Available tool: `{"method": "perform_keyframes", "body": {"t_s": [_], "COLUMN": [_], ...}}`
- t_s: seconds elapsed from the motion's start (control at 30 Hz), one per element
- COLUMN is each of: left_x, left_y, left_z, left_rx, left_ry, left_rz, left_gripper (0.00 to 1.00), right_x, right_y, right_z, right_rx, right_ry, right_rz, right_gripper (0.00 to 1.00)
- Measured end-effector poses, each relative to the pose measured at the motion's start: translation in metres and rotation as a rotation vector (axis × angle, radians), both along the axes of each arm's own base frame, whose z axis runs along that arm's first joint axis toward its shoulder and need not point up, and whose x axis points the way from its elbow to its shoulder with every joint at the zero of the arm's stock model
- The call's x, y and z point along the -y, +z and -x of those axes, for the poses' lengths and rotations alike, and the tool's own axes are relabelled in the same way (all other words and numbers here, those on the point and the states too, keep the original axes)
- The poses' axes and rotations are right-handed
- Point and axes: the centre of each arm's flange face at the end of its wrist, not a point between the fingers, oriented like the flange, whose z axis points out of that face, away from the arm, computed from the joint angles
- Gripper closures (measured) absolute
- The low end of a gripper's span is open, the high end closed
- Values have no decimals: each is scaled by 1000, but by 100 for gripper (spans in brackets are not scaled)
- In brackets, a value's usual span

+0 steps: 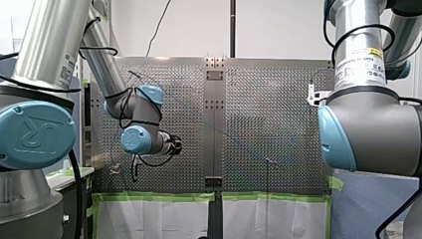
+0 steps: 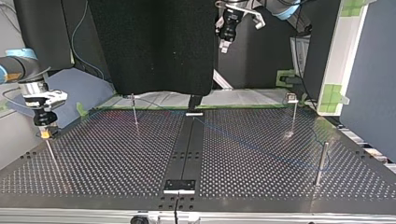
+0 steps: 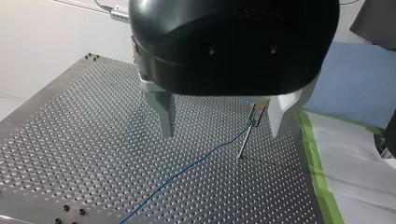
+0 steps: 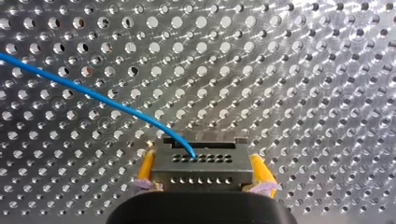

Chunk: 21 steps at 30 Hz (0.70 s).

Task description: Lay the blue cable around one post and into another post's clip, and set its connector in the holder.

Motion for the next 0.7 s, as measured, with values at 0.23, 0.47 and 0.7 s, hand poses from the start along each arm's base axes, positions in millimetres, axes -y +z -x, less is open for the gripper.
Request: {"method": "perform_keyframes", "body": {"t_s": [0.23, 0.47, 0.7], "left_x": [0, 0, 0], "left_y": [0, 0, 0], "left_z": [0, 0, 0], "left_rx": [0, 0, 0], "left_ry": [0, 0, 0], "left_rz": [0, 0, 0], "left_gripper": [0, 0, 0], "right_x": [0, 0, 1], "right_y": [0, 0, 0], "right_z": [-1, -2, -2], "right_rx": [1, 1, 3], "right_ry": [1, 3, 3], "right_rz": [2, 4, 8], "right_gripper": [100, 100, 100]}}
